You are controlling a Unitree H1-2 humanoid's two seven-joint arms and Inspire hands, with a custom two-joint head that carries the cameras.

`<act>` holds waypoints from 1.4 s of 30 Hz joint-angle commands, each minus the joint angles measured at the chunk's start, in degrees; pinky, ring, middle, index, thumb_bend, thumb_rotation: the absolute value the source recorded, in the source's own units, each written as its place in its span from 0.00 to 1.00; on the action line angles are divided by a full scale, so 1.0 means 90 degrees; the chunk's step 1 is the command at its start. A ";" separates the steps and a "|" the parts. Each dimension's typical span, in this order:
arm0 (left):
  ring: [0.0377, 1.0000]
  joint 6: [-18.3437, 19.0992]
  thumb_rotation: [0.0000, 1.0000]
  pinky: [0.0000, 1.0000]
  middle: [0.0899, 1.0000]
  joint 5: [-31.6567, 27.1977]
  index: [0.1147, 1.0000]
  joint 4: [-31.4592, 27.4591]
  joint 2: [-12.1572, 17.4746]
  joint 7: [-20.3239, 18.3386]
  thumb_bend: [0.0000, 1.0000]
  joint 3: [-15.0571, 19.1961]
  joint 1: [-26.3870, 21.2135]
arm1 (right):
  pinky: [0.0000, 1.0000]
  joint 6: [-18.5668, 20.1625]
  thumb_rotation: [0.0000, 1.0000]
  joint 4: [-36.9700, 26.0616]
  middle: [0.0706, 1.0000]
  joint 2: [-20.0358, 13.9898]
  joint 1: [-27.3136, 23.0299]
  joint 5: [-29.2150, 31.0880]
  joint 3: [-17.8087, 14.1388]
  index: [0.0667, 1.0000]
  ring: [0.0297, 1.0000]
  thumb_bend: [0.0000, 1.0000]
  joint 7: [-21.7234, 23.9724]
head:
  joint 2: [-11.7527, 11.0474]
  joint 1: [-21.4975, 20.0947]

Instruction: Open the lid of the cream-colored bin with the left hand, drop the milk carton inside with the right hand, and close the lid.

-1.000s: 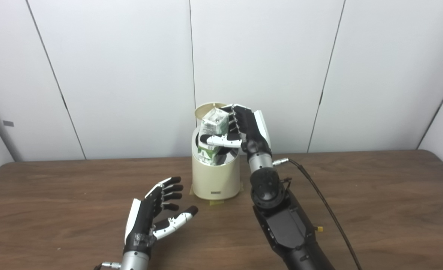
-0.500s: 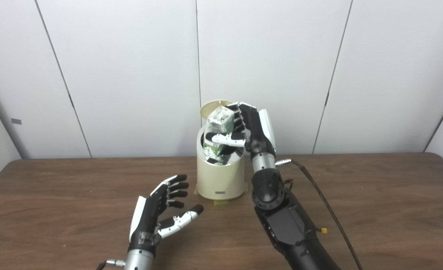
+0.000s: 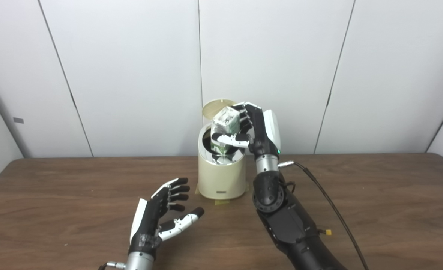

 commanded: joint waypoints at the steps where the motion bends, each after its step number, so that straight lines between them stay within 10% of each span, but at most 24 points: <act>1: 0.70 -0.0077 0.17 0.61 0.73 -0.0007 0.76 -0.0263 -0.0001 -0.0011 0.72 -0.0012 -0.0150 | 0.29 -0.0334 0.00 -0.0139 0.38 -0.0074 -0.0471 -0.0062 -0.0021 0.50 0.30 0.52 -0.0237 | 0.0004 0.0008; 12: 0.70 -0.0105 0.17 0.61 0.73 0.0012 0.75 -0.0267 0.0017 -0.0009 0.72 -0.0037 -0.0141 | 0.27 -0.0163 0.00 -0.0167 0.40 -0.0309 -0.0350 -0.0439 0.0373 0.49 0.32 0.52 0.0034 | 0.0051 -0.0004; 16: 0.70 -0.0081 0.17 0.61 0.73 0.0016 0.75 -0.0274 0.0038 -0.0022 0.72 -0.0040 -0.0140 | 0.39 0.0135 0.07 -0.0247 0.51 -0.0448 -0.0306 -0.0641 0.0635 0.48 0.49 0.52 0.0390 | 0.0066 -0.0021; 18: 0.70 -0.0069 0.17 0.62 0.73 0.0014 0.75 -0.0279 0.0033 -0.0016 0.72 -0.0037 -0.0139 | 0.45 0.0305 0.11 -0.0312 0.63 -0.0463 -0.0278 -0.0668 0.0680 0.63 0.58 0.79 0.0520 | 0.0069 -0.0020; 21: 0.70 -0.0057 0.16 0.61 0.73 -0.0021 0.75 -0.0284 0.0026 -0.0023 0.72 -0.0027 -0.0139 | 0.49 0.0435 0.12 -0.0414 0.71 -0.0476 -0.0229 -0.0669 0.0703 0.69 0.64 0.85 0.0675 | 0.0075 -0.0021; 42: 0.70 -0.0049 0.16 0.62 0.73 -0.0031 0.75 -0.0283 0.0038 -0.0017 0.72 -0.0051 -0.0145 | 0.48 0.0492 0.14 -0.1358 0.73 -0.0512 0.0230 -0.0469 0.0585 0.71 0.62 0.85 0.1100 | 0.0078 0.0016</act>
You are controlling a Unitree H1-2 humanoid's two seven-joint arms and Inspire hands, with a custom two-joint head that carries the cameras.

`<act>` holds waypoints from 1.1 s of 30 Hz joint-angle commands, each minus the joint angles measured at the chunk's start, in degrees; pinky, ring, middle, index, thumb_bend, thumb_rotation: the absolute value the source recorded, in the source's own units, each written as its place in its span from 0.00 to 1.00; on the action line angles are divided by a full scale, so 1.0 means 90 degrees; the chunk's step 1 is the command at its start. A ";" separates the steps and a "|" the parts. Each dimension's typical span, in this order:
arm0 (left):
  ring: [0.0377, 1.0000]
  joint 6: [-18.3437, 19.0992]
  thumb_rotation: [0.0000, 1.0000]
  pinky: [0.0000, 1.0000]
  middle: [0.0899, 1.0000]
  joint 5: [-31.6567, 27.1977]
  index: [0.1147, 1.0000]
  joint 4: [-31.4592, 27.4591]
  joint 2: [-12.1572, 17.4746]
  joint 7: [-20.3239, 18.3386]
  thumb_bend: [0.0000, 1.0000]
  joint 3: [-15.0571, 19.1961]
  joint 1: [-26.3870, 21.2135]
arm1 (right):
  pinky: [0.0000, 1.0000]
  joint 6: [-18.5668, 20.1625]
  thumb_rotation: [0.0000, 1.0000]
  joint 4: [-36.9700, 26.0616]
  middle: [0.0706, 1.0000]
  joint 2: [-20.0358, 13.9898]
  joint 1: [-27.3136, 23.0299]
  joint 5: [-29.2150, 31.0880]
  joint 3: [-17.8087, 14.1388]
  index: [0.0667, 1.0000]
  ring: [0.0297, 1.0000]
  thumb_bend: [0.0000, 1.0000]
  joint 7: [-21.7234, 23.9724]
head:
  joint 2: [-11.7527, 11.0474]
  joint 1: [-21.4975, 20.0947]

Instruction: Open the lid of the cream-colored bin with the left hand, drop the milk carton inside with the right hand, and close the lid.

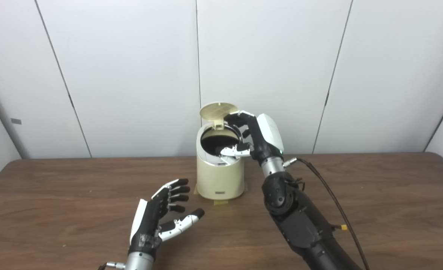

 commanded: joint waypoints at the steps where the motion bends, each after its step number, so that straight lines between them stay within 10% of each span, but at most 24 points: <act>1: 0.70 -0.0175 0.16 0.61 0.73 0.0014 0.75 -0.0211 0.0006 -0.0001 0.72 -0.0015 -0.0163 | 0.46 -0.0402 0.13 -0.0535 0.72 0.0024 -0.0099 0.0087 -0.0067 0.70 0.60 0.84 -0.0111 | 0.0009 0.0007; 18: 0.70 -0.0258 0.16 0.61 0.73 -0.0094 0.75 -0.0098 0.0156 -0.0045 0.71 0.0045 -0.0207 | 0.23 -0.0795 0.12 -0.3288 0.40 -0.0154 0.2067 0.1282 -0.1263 0.55 0.28 0.77 0.0176 | -0.0035 0.0060; 26: 0.70 -0.0241 0.16 0.61 0.73 -0.0072 0.75 -0.0093 0.0250 -0.0039 0.71 0.0044 -0.0184 | 0.28 -0.1035 0.16 -0.3332 0.50 -0.0150 0.2599 0.1503 -0.1374 0.59 0.35 0.78 0.0256 | -0.0065 0.0043; 33: 0.72 -0.0297 0.16 0.61 0.75 -0.0248 0.76 -0.0215 0.0284 -0.0077 0.72 0.0118 -0.0164 | 0.52 -0.0805 0.23 -0.3845 0.78 -0.0722 0.3129 0.2849 -0.1215 0.78 0.66 0.77 0.1841 | -0.0136 0.0109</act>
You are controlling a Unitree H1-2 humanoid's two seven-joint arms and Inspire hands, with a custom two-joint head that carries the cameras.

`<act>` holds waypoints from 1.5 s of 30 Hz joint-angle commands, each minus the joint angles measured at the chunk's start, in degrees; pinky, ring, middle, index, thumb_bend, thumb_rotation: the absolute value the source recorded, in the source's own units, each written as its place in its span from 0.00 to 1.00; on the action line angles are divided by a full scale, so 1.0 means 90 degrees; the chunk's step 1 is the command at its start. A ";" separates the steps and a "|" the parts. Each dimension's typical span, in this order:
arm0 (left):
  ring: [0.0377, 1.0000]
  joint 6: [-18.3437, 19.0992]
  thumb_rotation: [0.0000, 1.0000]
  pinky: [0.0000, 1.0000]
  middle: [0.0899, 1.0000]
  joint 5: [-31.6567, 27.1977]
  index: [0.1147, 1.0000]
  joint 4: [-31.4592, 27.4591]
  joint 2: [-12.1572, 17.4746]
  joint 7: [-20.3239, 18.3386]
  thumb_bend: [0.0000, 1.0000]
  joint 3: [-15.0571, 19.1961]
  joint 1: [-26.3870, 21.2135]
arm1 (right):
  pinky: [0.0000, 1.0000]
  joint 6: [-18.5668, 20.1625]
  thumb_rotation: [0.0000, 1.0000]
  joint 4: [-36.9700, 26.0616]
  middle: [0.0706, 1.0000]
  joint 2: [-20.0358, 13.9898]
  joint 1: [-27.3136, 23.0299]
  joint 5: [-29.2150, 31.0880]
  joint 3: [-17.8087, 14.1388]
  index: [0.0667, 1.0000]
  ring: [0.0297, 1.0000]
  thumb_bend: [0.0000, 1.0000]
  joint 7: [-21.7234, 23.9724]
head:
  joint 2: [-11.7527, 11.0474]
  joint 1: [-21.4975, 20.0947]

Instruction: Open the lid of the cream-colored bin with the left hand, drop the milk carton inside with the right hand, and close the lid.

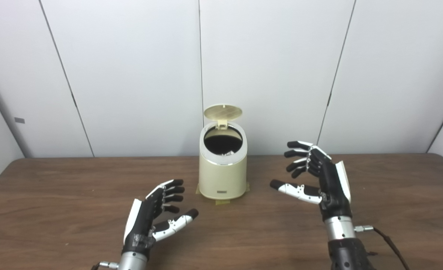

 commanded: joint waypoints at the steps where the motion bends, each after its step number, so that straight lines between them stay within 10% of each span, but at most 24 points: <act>1: 0.72 -0.0308 0.17 0.61 0.75 -0.0056 0.76 -0.0246 0.0030 -0.0038 0.73 0.0030 -0.0165 | 0.55 -0.0078 0.23 -0.0253 0.80 -0.0138 -0.0053 0.0396 -0.0067 0.80 0.68 0.77 0.0340 | -0.0007 0.0039; 13: 0.97 0.0054 0.38 0.84 1.00 0.0771 0.99 -0.0765 0.0721 -0.0467 0.98 -0.0127 -0.1263 | 0.62 -0.0084 0.31 -0.0416 0.84 0.0023 0.0522 0.0700 -0.0160 0.84 0.73 0.83 0.0657 | -0.0114 0.0194; 27: 1.00 0.0866 0.41 0.85 1.00 0.1971 1.00 0.0162 0.1186 -0.1023 1.00 -0.0679 -0.3623 | 0.64 0.0102 0.30 -0.0566 0.84 0.0138 0.0611 0.0566 -0.0179 0.84 0.75 0.81 0.0678 | -0.0224 0.0155; 45: 1.00 0.0796 0.40 0.89 0.97 0.2963 0.93 0.1562 0.1540 -0.1435 1.00 -0.1574 -0.5053 | 0.62 0.0325 0.26 -0.0800 0.84 0.0287 0.0656 0.0592 -0.0143 0.83 0.74 0.78 0.0743 | -0.0239 0.0019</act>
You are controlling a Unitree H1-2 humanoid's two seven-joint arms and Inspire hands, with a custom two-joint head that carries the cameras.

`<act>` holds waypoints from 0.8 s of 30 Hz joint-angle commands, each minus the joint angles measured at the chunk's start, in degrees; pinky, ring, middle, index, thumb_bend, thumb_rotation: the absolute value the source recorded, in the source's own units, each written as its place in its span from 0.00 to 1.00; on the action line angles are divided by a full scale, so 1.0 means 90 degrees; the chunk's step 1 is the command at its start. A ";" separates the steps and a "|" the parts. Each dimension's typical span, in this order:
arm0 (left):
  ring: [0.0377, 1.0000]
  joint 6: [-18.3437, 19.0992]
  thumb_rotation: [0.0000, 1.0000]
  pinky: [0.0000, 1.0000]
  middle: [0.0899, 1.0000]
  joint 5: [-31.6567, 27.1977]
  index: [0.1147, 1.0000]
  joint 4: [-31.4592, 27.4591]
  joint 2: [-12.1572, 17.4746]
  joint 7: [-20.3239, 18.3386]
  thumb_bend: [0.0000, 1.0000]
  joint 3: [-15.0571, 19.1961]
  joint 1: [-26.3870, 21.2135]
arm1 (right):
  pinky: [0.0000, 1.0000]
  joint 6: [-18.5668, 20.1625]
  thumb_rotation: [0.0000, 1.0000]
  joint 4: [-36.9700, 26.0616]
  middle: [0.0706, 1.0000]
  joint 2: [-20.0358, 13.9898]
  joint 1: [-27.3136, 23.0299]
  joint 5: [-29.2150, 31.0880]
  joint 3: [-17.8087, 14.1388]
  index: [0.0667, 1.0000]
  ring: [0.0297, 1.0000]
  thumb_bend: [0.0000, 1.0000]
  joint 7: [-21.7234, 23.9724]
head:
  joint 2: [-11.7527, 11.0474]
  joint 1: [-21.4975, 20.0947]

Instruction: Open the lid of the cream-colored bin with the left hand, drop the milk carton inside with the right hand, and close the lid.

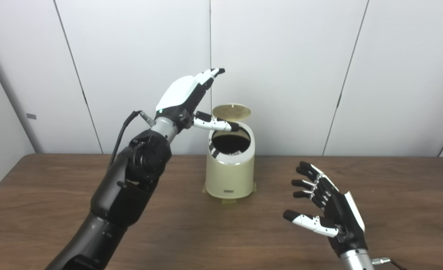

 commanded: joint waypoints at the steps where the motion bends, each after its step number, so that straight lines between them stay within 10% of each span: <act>1: 1.00 -0.0206 0.40 0.90 0.96 0.0161 0.92 -0.0006 0.0140 -0.0013 1.00 -0.0021 -0.0490 | 0.62 -0.0134 0.26 -0.0247 0.85 0.0045 -0.0164 0.0070 0.0008 0.83 0.74 0.78 0.0052 | 0.0004 0.0000; 24: 1.00 -0.0615 0.39 1.00 0.84 0.0217 0.81 -0.0301 0.0401 -0.0828 1.00 -0.0288 0.0021 | 0.54 -0.0057 0.28 -0.0369 0.86 0.0234 -0.0155 -0.0051 0.0119 0.83 0.70 0.74 0.0054 | 0.0057 -0.0164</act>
